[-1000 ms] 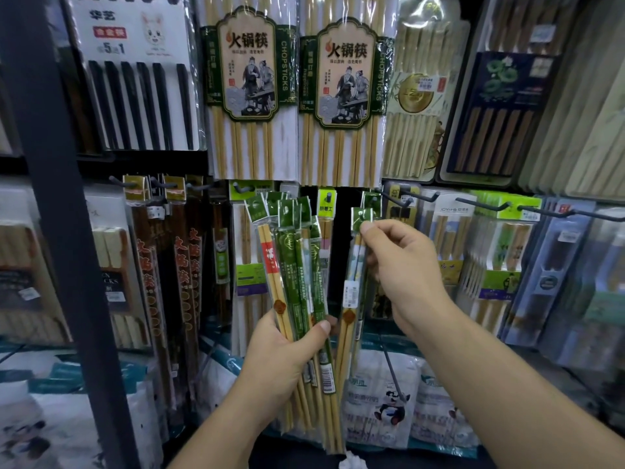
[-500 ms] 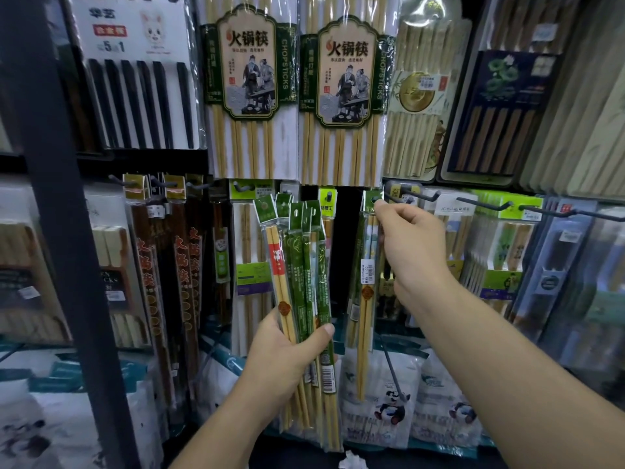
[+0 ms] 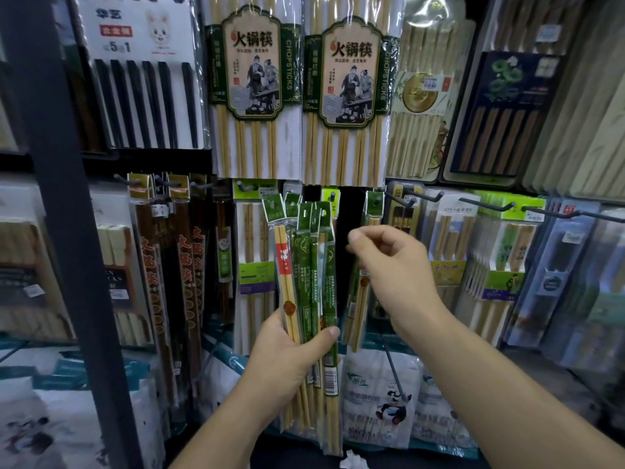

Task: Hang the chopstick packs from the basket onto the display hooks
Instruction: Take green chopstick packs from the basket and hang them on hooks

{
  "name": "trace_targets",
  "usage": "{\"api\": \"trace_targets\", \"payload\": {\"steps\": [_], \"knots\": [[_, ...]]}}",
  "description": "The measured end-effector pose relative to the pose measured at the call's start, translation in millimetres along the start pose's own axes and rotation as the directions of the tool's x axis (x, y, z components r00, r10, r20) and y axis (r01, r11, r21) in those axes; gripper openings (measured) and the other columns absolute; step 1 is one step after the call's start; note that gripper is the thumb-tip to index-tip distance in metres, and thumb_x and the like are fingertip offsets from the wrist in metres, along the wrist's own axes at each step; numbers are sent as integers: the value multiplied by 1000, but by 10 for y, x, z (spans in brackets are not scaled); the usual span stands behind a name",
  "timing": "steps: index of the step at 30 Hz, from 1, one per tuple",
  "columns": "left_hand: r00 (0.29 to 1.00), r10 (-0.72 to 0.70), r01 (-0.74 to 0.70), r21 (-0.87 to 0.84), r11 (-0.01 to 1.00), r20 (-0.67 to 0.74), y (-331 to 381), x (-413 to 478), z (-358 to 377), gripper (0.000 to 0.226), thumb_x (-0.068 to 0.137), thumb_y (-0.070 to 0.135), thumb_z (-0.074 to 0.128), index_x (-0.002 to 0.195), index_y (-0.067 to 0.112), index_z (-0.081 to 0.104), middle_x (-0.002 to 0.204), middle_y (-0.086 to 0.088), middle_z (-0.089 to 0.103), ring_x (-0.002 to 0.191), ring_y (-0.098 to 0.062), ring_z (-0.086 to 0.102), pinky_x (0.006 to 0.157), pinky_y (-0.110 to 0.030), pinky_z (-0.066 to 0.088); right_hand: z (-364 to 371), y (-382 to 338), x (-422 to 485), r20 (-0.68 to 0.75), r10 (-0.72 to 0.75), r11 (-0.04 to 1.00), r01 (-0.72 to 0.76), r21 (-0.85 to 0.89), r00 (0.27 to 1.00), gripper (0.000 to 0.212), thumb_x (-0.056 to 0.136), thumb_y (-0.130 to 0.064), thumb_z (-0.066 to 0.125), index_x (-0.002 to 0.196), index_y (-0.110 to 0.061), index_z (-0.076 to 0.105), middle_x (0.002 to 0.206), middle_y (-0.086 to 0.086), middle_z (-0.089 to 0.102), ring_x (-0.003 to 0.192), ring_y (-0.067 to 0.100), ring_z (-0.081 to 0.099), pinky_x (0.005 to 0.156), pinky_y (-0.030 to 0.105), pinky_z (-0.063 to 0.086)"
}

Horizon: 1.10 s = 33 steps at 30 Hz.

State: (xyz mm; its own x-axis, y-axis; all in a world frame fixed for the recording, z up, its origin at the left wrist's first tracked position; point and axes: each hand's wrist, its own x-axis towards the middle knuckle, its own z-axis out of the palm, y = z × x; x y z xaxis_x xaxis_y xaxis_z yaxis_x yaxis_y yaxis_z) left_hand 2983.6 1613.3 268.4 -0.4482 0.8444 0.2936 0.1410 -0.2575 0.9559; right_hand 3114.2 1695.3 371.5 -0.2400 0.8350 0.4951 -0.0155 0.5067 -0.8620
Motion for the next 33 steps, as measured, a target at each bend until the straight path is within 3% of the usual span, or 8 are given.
{"api": "trace_targets", "payload": {"steps": [4,8,12,16,18,20,24,33], "knots": [[999,-3,5,-31,1000,50,15,-16,14,31,83,16,85,107,25,66,96,14,79,88,-2,74,68,-9,54,45,-28,-48,103,-9,999,14,-45,995,9,95,-32,68,89,-34,75,81,-15,73,73,-4,65,61,7,48],[998,-10,14,-55,998,60,27,-24,6,31,82,16,85,108,20,67,96,10,80,88,-6,75,68,-11,55,33,-37,-31,55,5,1000,-5,2,998,16,96,-25,68,82,-27,76,69,-3,67,61,0,59,58,10,49],[999,-49,50,-97,994,20,39,-18,-19,28,84,18,83,104,10,66,86,0,77,75,-17,75,60,-20,57,-45,-112,59,-59,57,992,-50,118,997,20,97,-22,66,79,-24,74,61,-11,59,56,0,53,54,14,47],[998,-53,57,-110,992,40,44,-33,-30,40,79,29,83,106,9,62,79,-8,76,70,-22,73,62,-25,58,-92,-164,184,-154,95,986,-71,153,983,29,98,-29,66,70,-20,68,55,-11,48,53,3,45,66,23,43],[997,-48,54,-104,993,56,42,-40,-25,51,71,40,82,107,9,61,76,-7,75,69,-21,72,62,-24,58,-99,-159,230,-169,112,982,-82,172,979,36,98,-29,66,67,-11,61,60,-1,42,54,7,41,74,24,44],[997,-44,51,-106,993,67,33,-35,-12,57,68,48,80,106,9,61,73,-5,72,67,-20,70,62,-24,57,-104,-156,267,-179,117,980,-84,181,977,35,99,-28,66,76,-1,63,70,8,39,60,12,39,75,25,44],[997,-23,30,-93,995,73,10,-15,2,64,73,64,71,102,8,61,71,-4,69,67,-20,67,66,-31,58,-97,-140,320,-190,116,982,-84,168,975,42,98,-29,65,88,11,61,76,7,41,65,17,37,72,22,43],[995,-23,37,-130,991,102,5,-24,-1,56,83,58,65,100,4,62,73,-5,67,68,-21,66,65,-30,56,-101,-49,355,-219,64,994,-43,101,974,44,100,-28,62,88,14,58,73,6,41,60,14,36,75,20,44]]}}
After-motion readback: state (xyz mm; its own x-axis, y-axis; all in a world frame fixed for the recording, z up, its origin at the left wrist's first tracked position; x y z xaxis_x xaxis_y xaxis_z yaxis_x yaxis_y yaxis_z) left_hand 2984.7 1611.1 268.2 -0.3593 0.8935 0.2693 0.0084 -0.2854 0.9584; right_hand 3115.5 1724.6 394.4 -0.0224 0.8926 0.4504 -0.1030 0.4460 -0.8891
